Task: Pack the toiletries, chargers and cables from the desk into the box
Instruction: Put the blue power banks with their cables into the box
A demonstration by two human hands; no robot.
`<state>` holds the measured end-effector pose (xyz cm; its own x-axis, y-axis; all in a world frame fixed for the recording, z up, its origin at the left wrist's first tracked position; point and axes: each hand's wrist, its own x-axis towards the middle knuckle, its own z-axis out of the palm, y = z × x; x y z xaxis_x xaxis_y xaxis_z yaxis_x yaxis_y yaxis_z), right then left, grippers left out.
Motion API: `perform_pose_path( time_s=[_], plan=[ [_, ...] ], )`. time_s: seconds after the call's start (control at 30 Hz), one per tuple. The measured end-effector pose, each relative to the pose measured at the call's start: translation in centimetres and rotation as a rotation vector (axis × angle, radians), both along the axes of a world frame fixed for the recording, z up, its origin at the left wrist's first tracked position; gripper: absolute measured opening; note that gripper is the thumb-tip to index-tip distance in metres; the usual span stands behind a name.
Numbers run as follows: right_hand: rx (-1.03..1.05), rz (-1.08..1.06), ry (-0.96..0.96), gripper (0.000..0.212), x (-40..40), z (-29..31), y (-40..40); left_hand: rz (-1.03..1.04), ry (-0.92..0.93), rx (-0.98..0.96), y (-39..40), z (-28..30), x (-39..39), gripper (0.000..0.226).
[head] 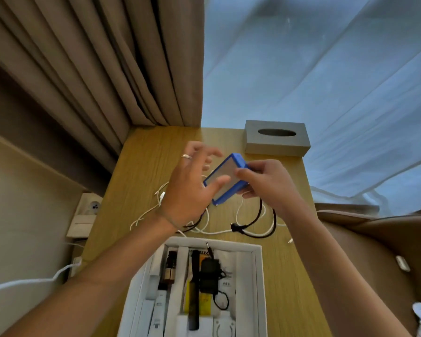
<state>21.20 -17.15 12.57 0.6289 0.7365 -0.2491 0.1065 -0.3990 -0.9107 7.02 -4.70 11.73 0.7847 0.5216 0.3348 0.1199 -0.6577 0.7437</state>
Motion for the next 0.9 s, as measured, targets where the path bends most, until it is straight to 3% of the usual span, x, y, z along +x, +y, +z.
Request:
perform_pose_path(
  time_s=[0.03,0.1,0.13,0.3,0.37,0.43,0.57,0.77,0.9],
  plan=[
    [0.039,-0.048,0.079,0.016,-0.4,0.0,-0.2,0.045,-0.084,0.033,-0.9,-0.5,-1.4,0.021],
    [0.118,-0.125,0.224,0.018,-1.4,0.1,-0.6,0.009,-0.102,0.003,-3.1,-2.1,-4.1,0.009],
    [0.152,-0.156,0.285,0.020,-1.9,0.2,-0.7,-0.049,-0.048,-0.030,-4.1,-2.9,-5.2,0.009],
    [0.269,-0.278,0.524,0.023,-4.9,0.5,-1.0,-0.227,0.279,-0.112,-6.8,-4.8,-7.4,0.058],
    [0.294,-0.296,0.606,0.026,-5.9,0.6,-1.1,-0.318,0.351,-0.126,-7.3,-4.9,-7.6,0.045],
    [0.300,-0.298,0.662,0.029,-6.8,0.7,-1.5,-0.393,0.353,-0.089,-7.5,-4.6,-7.9,0.016],
    [0.290,-0.315,0.708,0.028,-8.6,-0.1,-3.2,-0.491,0.454,-0.240,-6.1,-4.8,-10.3,0.026],
    [0.213,-0.462,0.789,0.020,-12.7,-3.2,-6.6,-0.455,0.584,0.021,-3.0,-6.9,-14.5,0.053],
    [0.175,-0.621,0.857,0.024,-16.1,-6.1,-9.2,-0.494,0.579,0.129,-2.1,-7.7,-15.4,0.033]
  ],
)
